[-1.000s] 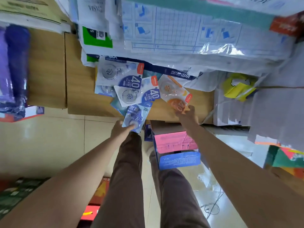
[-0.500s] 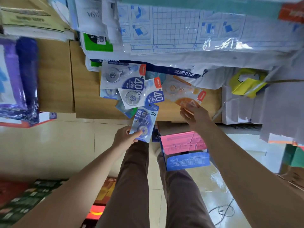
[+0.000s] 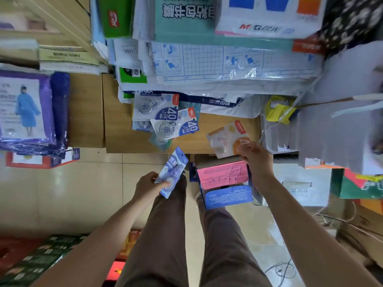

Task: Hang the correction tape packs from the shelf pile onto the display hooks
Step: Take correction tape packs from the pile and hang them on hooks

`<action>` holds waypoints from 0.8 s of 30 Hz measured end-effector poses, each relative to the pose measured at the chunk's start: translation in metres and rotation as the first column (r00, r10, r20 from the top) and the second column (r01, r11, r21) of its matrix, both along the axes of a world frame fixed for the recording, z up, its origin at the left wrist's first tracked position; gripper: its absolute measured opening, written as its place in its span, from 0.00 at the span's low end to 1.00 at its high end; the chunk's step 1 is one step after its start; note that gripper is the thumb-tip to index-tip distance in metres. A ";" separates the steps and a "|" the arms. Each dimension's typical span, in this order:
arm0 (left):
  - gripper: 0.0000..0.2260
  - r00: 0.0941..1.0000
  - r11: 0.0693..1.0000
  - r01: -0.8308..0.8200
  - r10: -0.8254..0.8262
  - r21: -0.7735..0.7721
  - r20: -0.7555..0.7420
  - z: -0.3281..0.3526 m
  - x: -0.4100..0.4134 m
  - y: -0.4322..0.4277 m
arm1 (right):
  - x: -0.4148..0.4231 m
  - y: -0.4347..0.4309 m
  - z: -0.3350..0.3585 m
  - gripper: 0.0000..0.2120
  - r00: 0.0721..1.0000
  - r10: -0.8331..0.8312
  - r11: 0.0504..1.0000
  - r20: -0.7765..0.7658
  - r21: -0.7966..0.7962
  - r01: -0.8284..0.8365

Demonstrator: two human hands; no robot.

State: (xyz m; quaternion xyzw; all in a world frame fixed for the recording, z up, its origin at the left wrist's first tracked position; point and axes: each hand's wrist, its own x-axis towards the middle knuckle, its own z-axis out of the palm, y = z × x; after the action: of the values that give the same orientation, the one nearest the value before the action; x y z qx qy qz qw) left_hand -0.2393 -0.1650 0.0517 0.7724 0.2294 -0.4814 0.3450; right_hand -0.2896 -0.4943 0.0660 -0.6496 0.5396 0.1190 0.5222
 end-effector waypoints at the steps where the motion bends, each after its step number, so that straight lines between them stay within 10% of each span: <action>1: 0.17 0.999 1.000 0.013 -0.013 -0.005 0.031 0.011 0.002 -0.002 | 0.002 -0.002 0.012 0.09 1.000 0.019 0.999 -0.002 -0.026 -0.020; 6: 0.14 0.965 0.991 0.110 -0.088 -0.077 0.249 0.078 0.030 -0.029 | 0.008 -0.018 0.076 0.25 0.986 0.041 0.996 0.161 0.067 -0.052; 24: 0.16 0.516 0.877 0.317 0.161 -0.361 0.841 0.389 0.090 -0.112 | 0.027 -0.056 0.382 0.05 0.677 0.184 0.983 0.713 -0.152 -0.106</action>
State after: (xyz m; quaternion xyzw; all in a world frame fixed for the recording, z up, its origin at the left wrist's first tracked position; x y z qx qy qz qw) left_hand -0.1489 -0.2770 0.4404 0.8080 -0.1306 -0.0960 0.5664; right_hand -0.2627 -0.5505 0.4484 -0.7093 0.2421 -0.1322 0.6487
